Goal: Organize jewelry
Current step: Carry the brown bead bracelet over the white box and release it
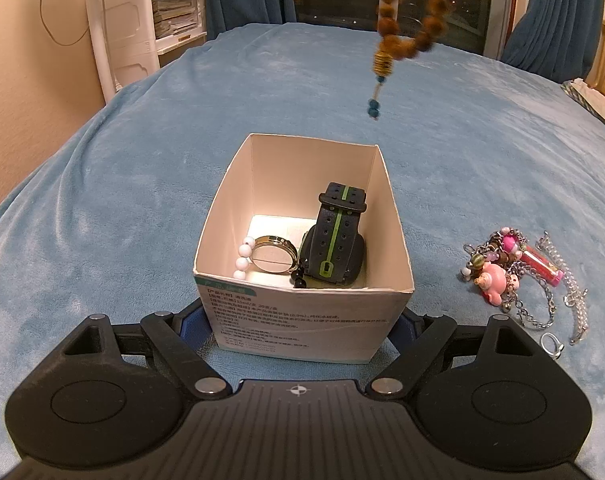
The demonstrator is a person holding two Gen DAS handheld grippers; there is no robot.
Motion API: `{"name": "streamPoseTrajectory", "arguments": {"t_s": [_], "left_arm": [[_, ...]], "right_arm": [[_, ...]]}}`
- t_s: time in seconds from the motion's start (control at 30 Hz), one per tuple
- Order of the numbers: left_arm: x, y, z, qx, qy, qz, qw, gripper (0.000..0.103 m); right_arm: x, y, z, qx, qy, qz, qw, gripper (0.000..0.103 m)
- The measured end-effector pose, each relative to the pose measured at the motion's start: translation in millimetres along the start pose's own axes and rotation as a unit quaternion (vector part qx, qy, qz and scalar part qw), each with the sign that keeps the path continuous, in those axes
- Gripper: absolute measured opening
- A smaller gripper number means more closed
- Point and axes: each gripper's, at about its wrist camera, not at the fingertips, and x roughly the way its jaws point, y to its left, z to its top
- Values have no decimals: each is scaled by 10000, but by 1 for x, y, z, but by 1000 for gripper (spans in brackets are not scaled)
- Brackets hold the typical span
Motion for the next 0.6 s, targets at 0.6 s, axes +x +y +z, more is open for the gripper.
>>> {"name": "streamPoseTrajectory", "arguments": {"t_s": [0.6], "left_arm": [[0,1,0,-6,9,-6,10000,60]], "right_arm": [[13,18,3,-71,54,293,9995,103]]}}
